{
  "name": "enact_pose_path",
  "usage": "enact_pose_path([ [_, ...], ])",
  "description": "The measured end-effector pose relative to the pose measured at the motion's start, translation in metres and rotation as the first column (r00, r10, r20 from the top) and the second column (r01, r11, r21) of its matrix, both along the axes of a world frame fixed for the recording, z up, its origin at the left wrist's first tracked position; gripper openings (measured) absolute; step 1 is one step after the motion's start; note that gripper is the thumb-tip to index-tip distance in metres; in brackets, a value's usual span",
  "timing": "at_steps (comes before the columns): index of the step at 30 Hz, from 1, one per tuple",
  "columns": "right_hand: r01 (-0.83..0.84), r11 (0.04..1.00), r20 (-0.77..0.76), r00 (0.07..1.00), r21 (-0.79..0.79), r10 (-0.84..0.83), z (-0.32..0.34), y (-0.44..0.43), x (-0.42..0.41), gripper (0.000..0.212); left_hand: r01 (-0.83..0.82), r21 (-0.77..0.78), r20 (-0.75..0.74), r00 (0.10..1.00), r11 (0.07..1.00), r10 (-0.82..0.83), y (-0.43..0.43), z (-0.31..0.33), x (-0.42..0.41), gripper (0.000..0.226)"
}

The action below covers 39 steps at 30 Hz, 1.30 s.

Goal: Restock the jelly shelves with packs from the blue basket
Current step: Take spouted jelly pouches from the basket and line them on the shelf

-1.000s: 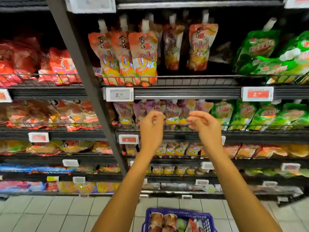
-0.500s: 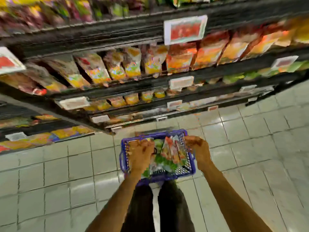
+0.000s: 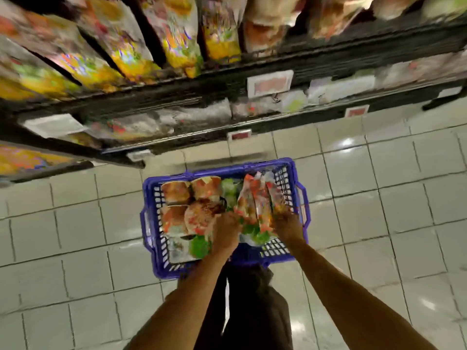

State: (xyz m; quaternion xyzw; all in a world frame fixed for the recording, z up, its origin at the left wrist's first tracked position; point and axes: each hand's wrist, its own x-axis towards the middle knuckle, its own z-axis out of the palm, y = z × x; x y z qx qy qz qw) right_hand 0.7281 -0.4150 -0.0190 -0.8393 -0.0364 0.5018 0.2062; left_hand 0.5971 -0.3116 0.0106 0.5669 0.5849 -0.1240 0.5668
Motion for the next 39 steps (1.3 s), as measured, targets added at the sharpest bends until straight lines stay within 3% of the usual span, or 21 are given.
enact_pose_path([
  [2, -0.080, 0.997, 0.067, 0.994, -0.022, 0.081, -0.029, 0.003, -0.010, 0.017, 0.035, 0.000, 0.009, 0.999, 0.999, -0.035, -0.004, -0.034, 0.007, 0.040],
  [4, -0.104, 0.993, 0.122, 0.987, -0.048, 0.109, -0.055, 0.005, -0.020, 0.022, 0.035, 0.023, -0.061, 0.998, 0.999, -0.034, -0.007, -0.064, 0.015, 0.022],
  [6, -0.030, 0.995, 0.189, 0.981, -0.098, 0.049, -0.070, 0.009, -0.031, 0.025, 0.047, 0.007, -0.074, 0.996, 0.999, -0.046, -0.012, -0.093, 0.025, 0.021],
  [8, -0.015, 0.992, 0.217, 0.975, -0.125, 0.042, -0.077, 0.014, -0.041, 0.032, 0.106, -0.010, -0.039, 0.994, 0.994, -0.106, -0.015, -0.111, 0.035, 0.035],
  [11, -0.203, 0.975, 0.226, 0.949, -0.088, 0.218, -0.089, 0.011, -0.050, 0.052, 0.229, 0.085, -0.063, 0.973, 0.970, -0.224, -0.017, -0.129, 0.046, 0.037],
  [13, -0.184, 0.980, 0.224, 0.954, -0.076, 0.197, -0.095, 0.012, -0.048, 0.054, 0.186, 0.076, -0.079, 0.981, 0.980, -0.180, -0.016, -0.137, 0.054, 0.034],
  [16, -0.063, 0.993, 0.217, 0.973, -0.101, 0.083, -0.097, 0.023, -0.047, 0.040, 0.121, 0.010, -0.118, 0.986, 0.993, -0.119, -0.008, -0.144, 0.061, 0.038],
  [18, 0.030, 0.983, 0.219, 0.976, -0.182, 0.011, -0.096, 0.028, -0.044, 0.029, 0.143, -0.052, -0.128, 0.981, 0.988, -0.149, -0.002, -0.146, 0.060, 0.039],
  [20, 0.006, 0.979, 0.181, 0.983, -0.203, 0.031, -0.098, 0.022, -0.042, 0.026, 0.161, -0.091, -0.086, 0.982, 0.983, -0.169, 0.002, -0.145, 0.054, 0.036],
  [23, 0.092, 0.993, 0.092, 0.992, -0.074, -0.085, -0.088, 0.013, -0.042, 0.034, 0.156, -0.078, -0.033, 0.987, 0.985, -0.159, 0.007, -0.140, 0.035, 0.029],
  [25, 0.185, 0.981, 0.062, 0.980, 0.049, -0.188, -0.073, 0.009, -0.044, 0.044, 0.095, -0.078, -0.038, 0.994, 0.992, -0.099, 0.010, -0.128, 0.024, 0.034],
  [27, 0.245, 0.955, 0.032, 0.967, 0.165, -0.253, -0.052, 0.010, -0.047, 0.040, -0.032, -0.128, -0.016, 0.999, 0.991, 0.030, 0.015, -0.107, 0.014, 0.040],
  [30, 0.215, 0.937, 0.036, 0.972, 0.276, -0.234, -0.006, 0.021, -0.049, 0.038, -0.210, -0.184, 0.055, 0.973, 0.960, 0.224, 0.024, -0.054, 0.000, 0.032],
  [34, 0.245, 0.916, -0.052, 0.969, 0.319, -0.241, 0.085, 0.049, -0.050, 0.072, -0.420, -0.235, 0.109, 0.885, 0.876, 0.453, 0.043, 0.032, -0.020, 0.028],
  [37, 0.371, 0.833, -0.258, 0.923, 0.410, -0.284, 0.160, 0.067, -0.047, 0.038, -0.480, -0.225, 0.148, 0.843, 0.848, 0.517, 0.057, 0.108, -0.036, 0.044],
  [39, 0.438, 0.771, -0.355, 0.888, 0.463, -0.291, 0.215, 0.079, -0.048, 0.028, -0.475, -0.186, 0.184, 0.843, 0.860, 0.505, 0.068, 0.171, -0.042, 0.047],
])
